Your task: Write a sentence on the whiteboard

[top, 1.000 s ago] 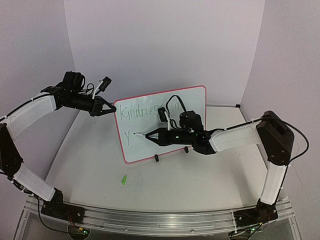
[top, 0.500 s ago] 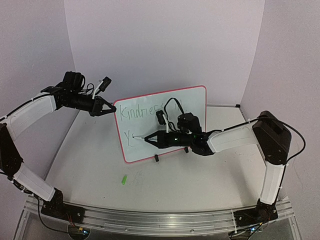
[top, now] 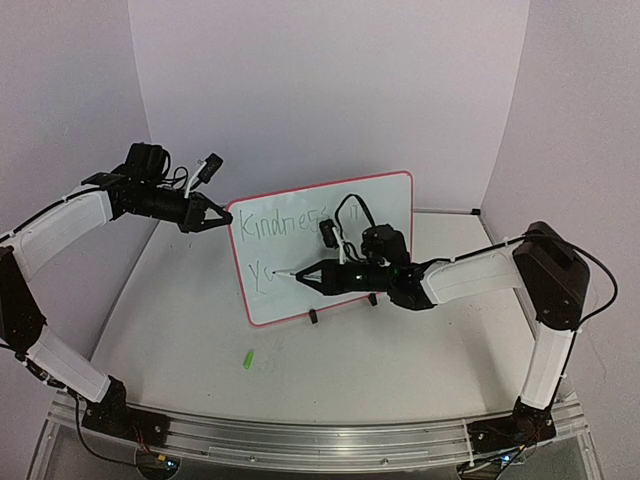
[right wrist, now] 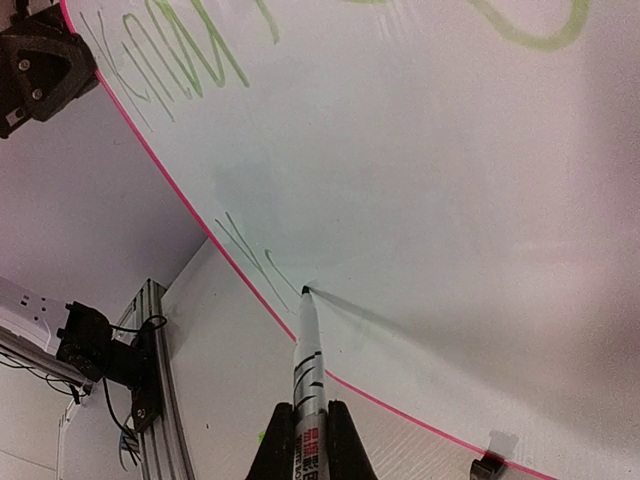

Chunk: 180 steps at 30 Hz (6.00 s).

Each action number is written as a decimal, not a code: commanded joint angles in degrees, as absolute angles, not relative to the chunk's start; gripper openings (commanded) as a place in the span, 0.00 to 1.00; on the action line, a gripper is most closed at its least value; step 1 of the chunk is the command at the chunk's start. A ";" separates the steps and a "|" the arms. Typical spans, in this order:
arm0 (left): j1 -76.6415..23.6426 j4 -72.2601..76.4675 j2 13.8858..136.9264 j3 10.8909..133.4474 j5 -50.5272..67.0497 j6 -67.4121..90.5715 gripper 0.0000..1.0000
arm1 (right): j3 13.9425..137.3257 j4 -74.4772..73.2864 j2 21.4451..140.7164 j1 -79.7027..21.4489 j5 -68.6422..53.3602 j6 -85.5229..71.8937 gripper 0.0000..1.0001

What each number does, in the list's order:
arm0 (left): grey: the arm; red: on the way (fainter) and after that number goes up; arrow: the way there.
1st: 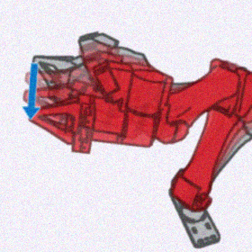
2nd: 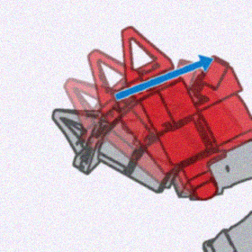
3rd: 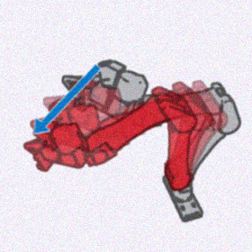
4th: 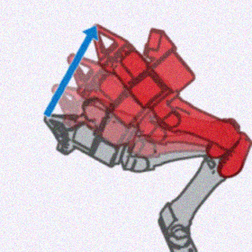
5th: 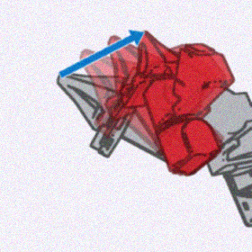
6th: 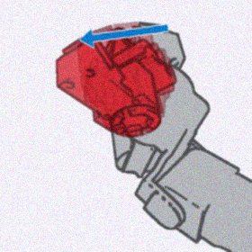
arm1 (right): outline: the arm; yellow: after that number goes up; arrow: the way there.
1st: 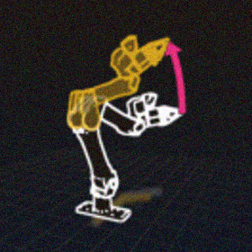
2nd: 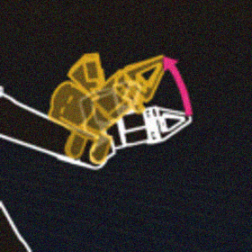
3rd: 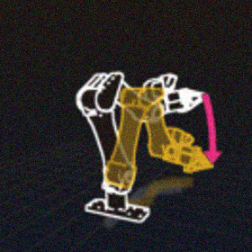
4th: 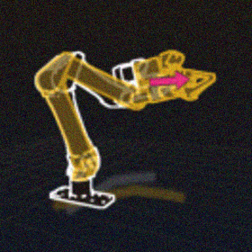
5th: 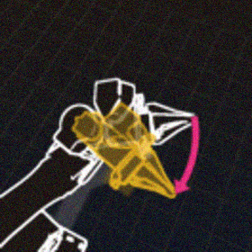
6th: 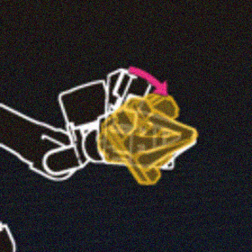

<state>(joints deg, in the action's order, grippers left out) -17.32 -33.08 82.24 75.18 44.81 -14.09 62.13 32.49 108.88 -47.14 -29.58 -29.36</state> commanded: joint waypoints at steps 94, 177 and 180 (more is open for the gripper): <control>-18.41 -32.26 80.68 75.27 45.78 -14.83 0.00 | 61.10 30.70 102.57 -42.80 -28.45 -26.47 0.00; -18.73 -32.37 81.02 75.32 45.79 -14.87 0.00 | 56.64 27.64 101.28 -42.69 -24.80 -26.61 0.00; -18.73 -32.38 81.00 75.32 45.73 -14.87 0.00 | 56.21 27.31 102.80 -42.73 -25.35 -26.46 0.00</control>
<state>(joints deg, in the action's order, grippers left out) -18.06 -32.97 82.24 75.18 44.30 -14.11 56.64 27.70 101.04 -43.16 -26.38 -26.83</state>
